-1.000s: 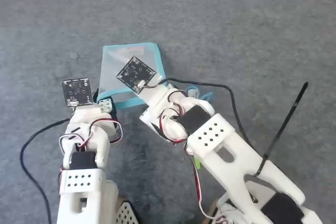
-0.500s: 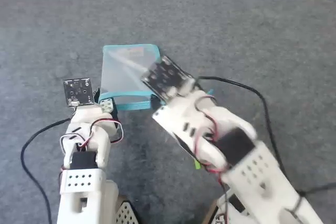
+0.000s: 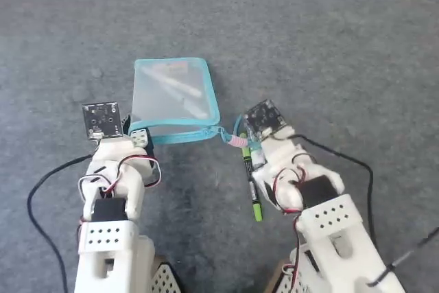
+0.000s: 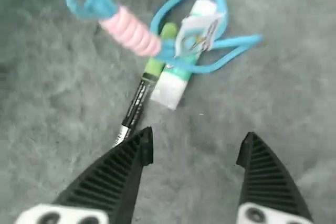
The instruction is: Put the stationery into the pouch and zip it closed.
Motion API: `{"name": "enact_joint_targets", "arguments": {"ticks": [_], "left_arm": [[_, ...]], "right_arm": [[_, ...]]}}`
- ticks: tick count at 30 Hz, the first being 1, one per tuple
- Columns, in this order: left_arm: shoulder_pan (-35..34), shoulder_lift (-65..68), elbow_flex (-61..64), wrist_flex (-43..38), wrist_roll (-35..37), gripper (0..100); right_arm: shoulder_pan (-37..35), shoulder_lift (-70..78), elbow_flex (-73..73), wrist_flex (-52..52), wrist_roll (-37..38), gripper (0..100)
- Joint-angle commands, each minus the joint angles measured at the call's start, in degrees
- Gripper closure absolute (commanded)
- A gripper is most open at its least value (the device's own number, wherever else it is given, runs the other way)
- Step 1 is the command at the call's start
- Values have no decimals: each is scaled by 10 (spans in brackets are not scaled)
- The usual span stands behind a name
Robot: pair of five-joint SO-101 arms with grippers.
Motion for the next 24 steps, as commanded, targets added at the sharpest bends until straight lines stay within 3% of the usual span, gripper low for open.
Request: {"name": "enact_joint_targets", "arguments": {"ticks": [1, 18, 24], "left_arm": [[2, 4, -8, -19, -24, 988], [4, 4, -8, -19, -23, 988], [4, 4, -7, -19, -23, 988]], "right_arm": [[-21, 16, 29, -56, -7, 746], [-28, 189, -66, -129, -35, 746], [-29, 269, -78, -199, -60, 746]]}}
